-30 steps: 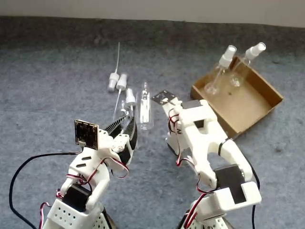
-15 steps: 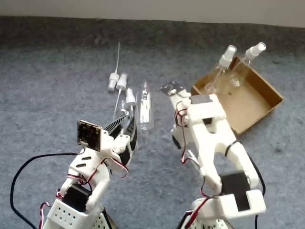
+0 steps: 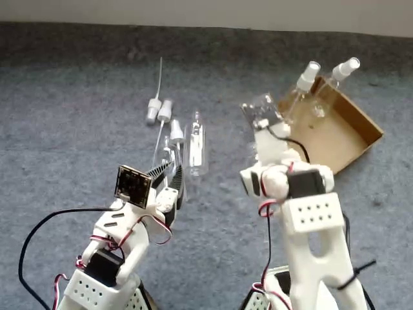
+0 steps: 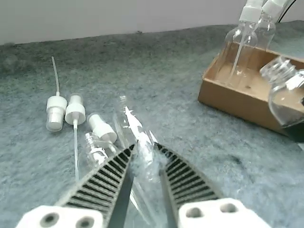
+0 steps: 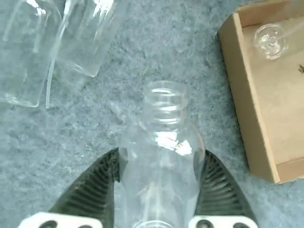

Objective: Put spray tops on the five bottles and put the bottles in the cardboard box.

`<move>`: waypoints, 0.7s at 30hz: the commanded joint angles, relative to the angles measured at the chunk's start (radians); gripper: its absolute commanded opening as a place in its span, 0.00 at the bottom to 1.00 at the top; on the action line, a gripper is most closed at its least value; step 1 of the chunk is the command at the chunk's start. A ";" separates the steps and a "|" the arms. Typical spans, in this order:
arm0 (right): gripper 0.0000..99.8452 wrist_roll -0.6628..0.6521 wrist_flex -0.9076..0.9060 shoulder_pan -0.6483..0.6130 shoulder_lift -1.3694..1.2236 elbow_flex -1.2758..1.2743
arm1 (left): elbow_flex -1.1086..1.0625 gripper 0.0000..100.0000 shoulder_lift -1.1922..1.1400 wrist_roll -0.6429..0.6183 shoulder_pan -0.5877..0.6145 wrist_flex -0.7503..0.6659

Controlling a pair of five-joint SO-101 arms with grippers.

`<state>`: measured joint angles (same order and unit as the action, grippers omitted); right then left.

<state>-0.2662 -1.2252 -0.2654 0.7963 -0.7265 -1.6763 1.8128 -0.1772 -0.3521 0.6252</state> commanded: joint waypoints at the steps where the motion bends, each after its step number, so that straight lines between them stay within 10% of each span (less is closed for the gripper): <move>1: 0.08 0.012 0.136 0.015 0.173 -0.162 | 0.094 0.01 0.008 0.106 0.010 0.153; 21: 0.08 0.146 0.495 0.016 0.440 -0.608 | 0.504 0.00 0.005 0.218 0.160 0.526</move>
<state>-0.1343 -0.7756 -0.2639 1.2106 -1.3341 -1.2513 1.8251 0.0284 -0.2294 1.1469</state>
